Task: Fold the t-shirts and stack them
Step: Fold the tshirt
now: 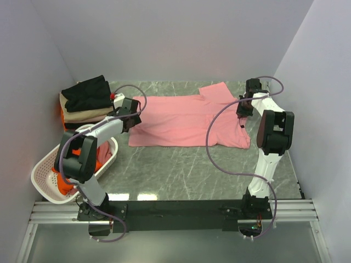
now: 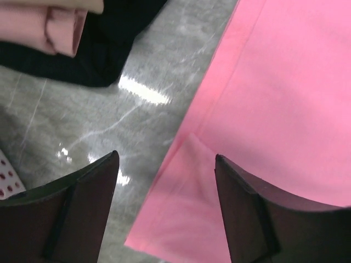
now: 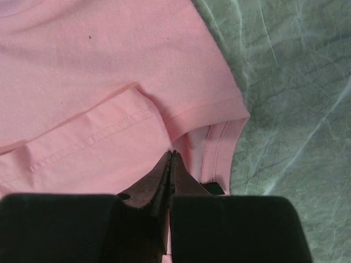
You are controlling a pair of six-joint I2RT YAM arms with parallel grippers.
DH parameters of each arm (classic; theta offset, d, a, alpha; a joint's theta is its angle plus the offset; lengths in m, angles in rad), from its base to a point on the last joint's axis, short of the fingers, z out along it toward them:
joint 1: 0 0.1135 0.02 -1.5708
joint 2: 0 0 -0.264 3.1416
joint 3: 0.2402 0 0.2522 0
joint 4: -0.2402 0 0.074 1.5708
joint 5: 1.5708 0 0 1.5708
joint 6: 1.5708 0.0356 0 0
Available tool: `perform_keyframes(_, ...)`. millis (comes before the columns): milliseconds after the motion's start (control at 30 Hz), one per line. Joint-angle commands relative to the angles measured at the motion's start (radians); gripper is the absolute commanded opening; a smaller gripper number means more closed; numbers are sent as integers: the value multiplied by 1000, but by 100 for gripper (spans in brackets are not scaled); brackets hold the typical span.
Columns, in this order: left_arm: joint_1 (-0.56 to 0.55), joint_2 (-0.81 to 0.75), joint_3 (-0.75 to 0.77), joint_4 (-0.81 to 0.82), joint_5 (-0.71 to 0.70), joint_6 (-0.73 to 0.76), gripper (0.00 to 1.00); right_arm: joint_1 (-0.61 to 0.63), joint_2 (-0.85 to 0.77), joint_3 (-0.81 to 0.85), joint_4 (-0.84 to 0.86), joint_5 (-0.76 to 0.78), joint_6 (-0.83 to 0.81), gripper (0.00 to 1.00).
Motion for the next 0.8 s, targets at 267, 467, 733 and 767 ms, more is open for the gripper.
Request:
perform_keyframes(267,-32,6,-69,24,26,-23,56,-13,-39,0,18,24,3,0)
perform_keyframes(467,-34,54,-57,14,15,-16,50,-22,-42,-10,22,21,6,0)
perform_keyframes(733,-34,86,-68,22,11,-18,36,-25,-44,-11,23,18,6,0)
perform_keyframes(767,-34,80,-72,22,6,-21,30,-25,-42,-11,23,18,9,0)
